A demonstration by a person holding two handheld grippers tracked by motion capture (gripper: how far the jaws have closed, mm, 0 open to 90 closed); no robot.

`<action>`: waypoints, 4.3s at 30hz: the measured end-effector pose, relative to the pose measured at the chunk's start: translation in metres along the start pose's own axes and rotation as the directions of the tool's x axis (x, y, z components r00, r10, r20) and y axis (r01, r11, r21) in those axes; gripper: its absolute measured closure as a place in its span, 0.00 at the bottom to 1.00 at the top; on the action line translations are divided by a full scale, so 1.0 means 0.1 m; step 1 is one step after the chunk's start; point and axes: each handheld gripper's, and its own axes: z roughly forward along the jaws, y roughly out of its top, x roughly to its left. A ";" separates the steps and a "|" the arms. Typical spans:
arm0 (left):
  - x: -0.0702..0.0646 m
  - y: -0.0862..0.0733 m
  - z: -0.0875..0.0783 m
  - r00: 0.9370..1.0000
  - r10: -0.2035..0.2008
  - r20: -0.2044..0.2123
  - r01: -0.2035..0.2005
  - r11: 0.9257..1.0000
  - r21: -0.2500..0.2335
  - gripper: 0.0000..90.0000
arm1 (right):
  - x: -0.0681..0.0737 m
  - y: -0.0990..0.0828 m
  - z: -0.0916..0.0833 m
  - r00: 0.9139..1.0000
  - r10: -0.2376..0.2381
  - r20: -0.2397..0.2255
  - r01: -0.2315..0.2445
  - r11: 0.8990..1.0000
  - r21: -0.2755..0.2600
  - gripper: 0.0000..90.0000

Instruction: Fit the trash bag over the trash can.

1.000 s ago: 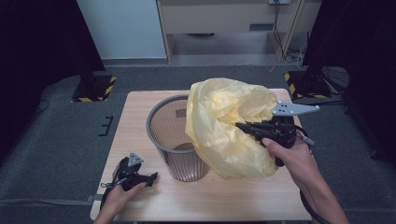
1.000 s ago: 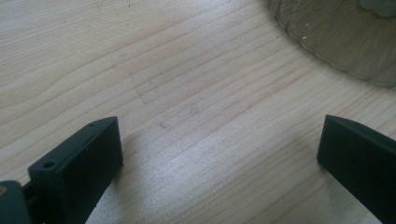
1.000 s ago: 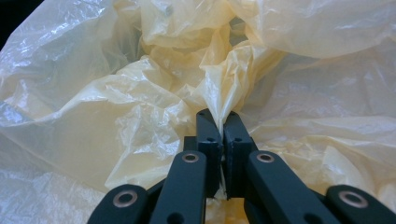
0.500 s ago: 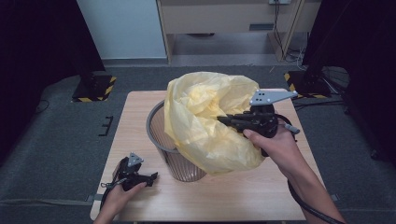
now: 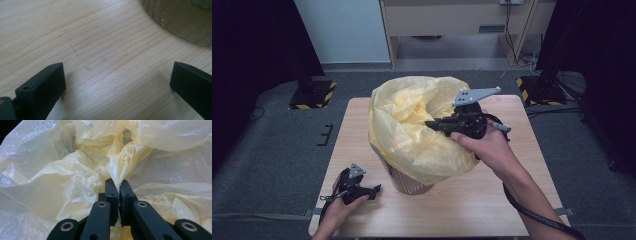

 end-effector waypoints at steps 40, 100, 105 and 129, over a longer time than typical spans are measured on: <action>0.00 0.00 0.00 1.000 0.001 0.003 -0.001 1.000 -0.001 0.00 | 0.11 0.24 0.90 1.000 -0.024 -0.005 0.025 0.953 0.302 0.96; 0.00 0.00 0.00 1.000 0.002 0.004 -0.002 1.000 0.002 0.00 | 0.08 0.50 0.61 0.989 0.091 0.115 -0.118 0.960 0.256 0.86; 0.00 0.00 0.00 1.000 0.002 0.004 -0.002 1.000 0.002 0.00 | 0.07 0.49 0.43 0.990 0.090 0.110 -0.114 0.964 0.241 0.96; 0.00 0.00 0.00 1.000 0.000 0.002 0.000 1.000 -0.001 0.00 | 0.09 0.14 -0.27 0.990 0.093 0.102 -0.111 0.974 0.196 1.00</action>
